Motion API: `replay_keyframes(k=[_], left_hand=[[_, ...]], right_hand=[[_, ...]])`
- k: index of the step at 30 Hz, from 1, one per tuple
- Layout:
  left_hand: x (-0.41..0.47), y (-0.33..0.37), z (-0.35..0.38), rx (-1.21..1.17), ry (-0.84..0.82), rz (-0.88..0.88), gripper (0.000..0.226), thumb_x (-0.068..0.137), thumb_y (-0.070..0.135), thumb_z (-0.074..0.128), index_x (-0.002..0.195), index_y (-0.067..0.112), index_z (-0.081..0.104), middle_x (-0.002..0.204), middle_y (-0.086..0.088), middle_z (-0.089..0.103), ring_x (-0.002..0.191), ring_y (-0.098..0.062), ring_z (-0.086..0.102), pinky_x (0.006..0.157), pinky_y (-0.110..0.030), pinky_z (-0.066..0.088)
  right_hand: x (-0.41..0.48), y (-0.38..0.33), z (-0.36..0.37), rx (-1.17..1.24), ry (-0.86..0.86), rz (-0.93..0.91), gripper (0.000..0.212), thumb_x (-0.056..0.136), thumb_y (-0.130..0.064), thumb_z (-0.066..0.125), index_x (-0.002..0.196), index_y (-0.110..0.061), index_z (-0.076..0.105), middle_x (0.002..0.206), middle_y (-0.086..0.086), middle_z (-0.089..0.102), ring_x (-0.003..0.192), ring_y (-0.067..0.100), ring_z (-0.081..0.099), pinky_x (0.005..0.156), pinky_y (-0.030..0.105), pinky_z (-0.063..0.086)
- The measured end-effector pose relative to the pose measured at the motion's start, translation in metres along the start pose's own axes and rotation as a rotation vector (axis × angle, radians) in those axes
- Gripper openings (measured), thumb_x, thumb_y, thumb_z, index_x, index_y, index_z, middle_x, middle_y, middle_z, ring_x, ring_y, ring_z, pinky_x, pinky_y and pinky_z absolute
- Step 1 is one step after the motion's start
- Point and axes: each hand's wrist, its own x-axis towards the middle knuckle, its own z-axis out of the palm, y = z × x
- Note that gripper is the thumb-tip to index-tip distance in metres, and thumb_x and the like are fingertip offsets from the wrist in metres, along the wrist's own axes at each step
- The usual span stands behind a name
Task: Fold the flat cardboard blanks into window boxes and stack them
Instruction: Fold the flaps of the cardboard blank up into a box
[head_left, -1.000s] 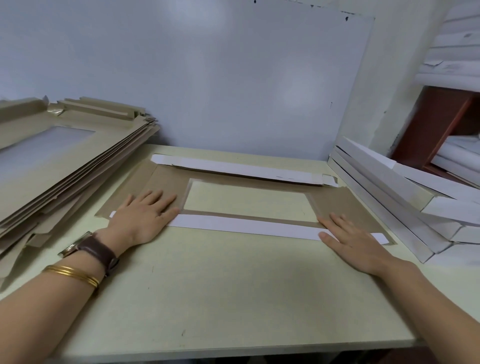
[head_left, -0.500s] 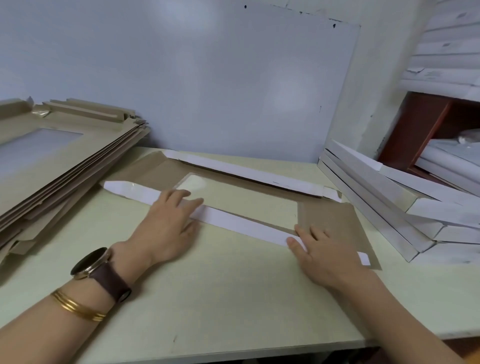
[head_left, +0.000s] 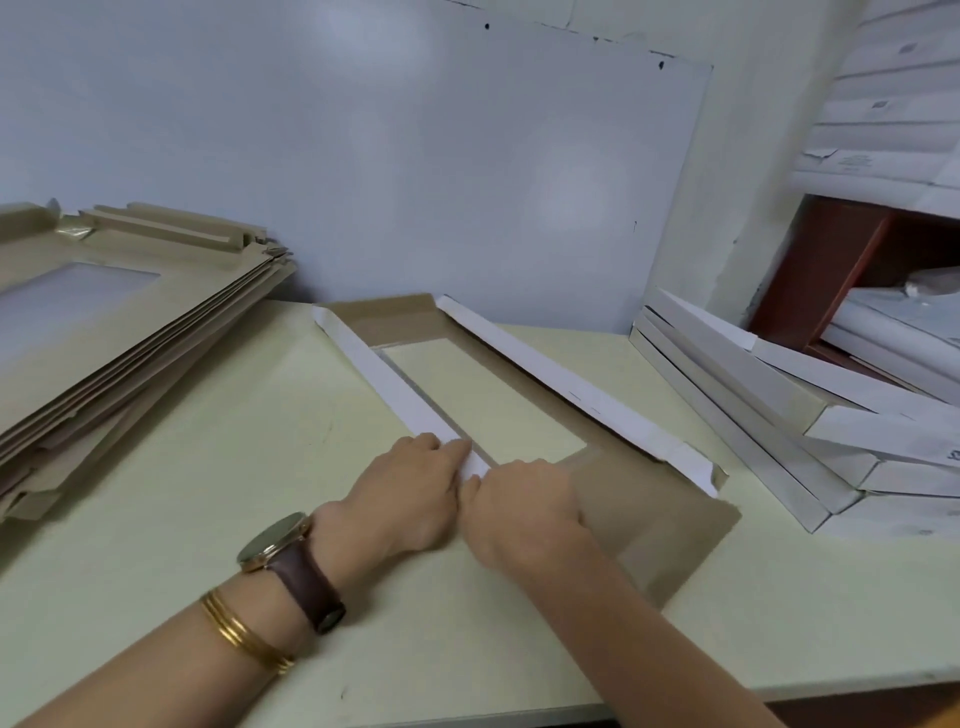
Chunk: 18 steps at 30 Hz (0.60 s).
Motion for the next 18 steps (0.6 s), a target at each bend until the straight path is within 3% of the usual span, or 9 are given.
replay_keyframes(k=[2, 5, 9, 12, 14, 15, 16, 18], left_hand=[[0.003, 0.002, -0.001, -0.053, 0.014, -0.043, 0.051, 0.099, 0.037, 0.030, 0.149, 0.028, 0.027, 0.132, -0.009, 0.046, 0.123, -0.028, 0.043, 0.101, -0.039, 0.039], [-0.001, -0.002, -0.002, -0.118, 0.062, -0.098, 0.045, 0.102, 0.036, 0.024, 0.147, 0.034, 0.033, 0.131, -0.007, 0.047, 0.124, -0.026, 0.042, 0.102, -0.039, 0.038], [-0.009, -0.005, -0.002, -0.067, 0.119, -0.103, 0.035, 0.100, 0.043, 0.022, 0.113, 0.033, 0.053, 0.101, -0.001, 0.051, 0.111, -0.024, 0.046, 0.090, -0.037, 0.039], [-0.011, -0.007, -0.004, -0.068, 0.150, -0.122, 0.039, 0.098, 0.051, 0.024, 0.118, 0.033, 0.053, 0.110, 0.001, 0.055, 0.113, -0.021, 0.045, 0.093, -0.034, 0.037], [-0.011, -0.007, -0.003, -0.019, 0.152, -0.123, 0.046, 0.095, 0.058, 0.024, 0.121, 0.031, 0.050, 0.113, 0.001, 0.054, 0.113, -0.020, 0.044, 0.092, -0.032, 0.036], [-0.011, -0.007, -0.001, 0.008, 0.145, -0.125, 0.050, 0.092, 0.062, 0.023, 0.123, 0.031, 0.048, 0.115, 0.002, 0.052, 0.113, -0.021, 0.043, 0.092, -0.032, 0.036], [-0.011, -0.006, 0.001, 0.028, 0.139, -0.127, 0.054, 0.089, 0.066, 0.023, 0.125, 0.031, 0.045, 0.118, 0.001, 0.049, 0.114, -0.021, 0.042, 0.093, -0.032, 0.036], [-0.009, -0.004, 0.004, 0.039, 0.142, -0.140, 0.056, 0.087, 0.070, 0.026, 0.126, 0.034, 0.042, 0.121, 0.001, 0.045, 0.116, -0.021, 0.041, 0.096, -0.034, 0.036]], right_hand=[[0.002, 0.000, -0.006, 0.001, 0.016, -0.053, 0.035, 0.096, -0.015, 0.035, 0.124, -0.018, 0.055, 0.117, 0.007, 0.061, 0.104, 0.032, 0.059, 0.085, 0.041, 0.051], [0.001, 0.004, -0.010, 0.040, 0.080, -0.107, 0.039, 0.099, -0.015, 0.031, 0.135, -0.018, 0.046, 0.122, 0.007, 0.058, 0.108, 0.030, 0.056, 0.076, 0.032, 0.035], [-0.002, 0.003, -0.011, 0.078, 0.135, -0.179, 0.050, 0.099, -0.014, 0.025, 0.149, -0.014, 0.024, 0.125, 0.011, 0.056, 0.110, 0.032, 0.053, 0.073, 0.034, 0.029], [-0.003, 0.006, -0.008, 0.154, 0.162, -0.191, 0.045, 0.099, -0.017, 0.021, 0.143, -0.012, 0.032, 0.117, 0.011, 0.059, 0.099, 0.030, 0.054, 0.057, 0.029, 0.021], [-0.007, 0.012, -0.009, 0.205, 0.156, -0.157, 0.041, 0.101, -0.026, 0.020, 0.127, -0.014, 0.050, 0.108, 0.011, 0.062, 0.085, 0.028, 0.047, 0.055, 0.030, 0.019], [-0.008, 0.017, -0.010, 0.242, 0.148, -0.131, 0.040, 0.101, -0.031, 0.021, 0.108, -0.016, 0.057, 0.100, 0.010, 0.062, 0.081, 0.027, 0.044, 0.059, 0.031, 0.024], [-0.008, 0.024, -0.011, 0.288, 0.135, -0.102, 0.038, 0.100, -0.035, 0.023, 0.088, -0.018, 0.054, 0.091, 0.009, 0.059, 0.079, 0.027, 0.042, 0.064, 0.032, 0.027], [-0.003, 0.041, -0.010, 0.387, 0.101, -0.094, 0.037, 0.096, -0.038, 0.028, 0.066, -0.021, 0.042, 0.077, 0.002, 0.048, 0.077, 0.027, 0.043, 0.065, 0.034, 0.030]])
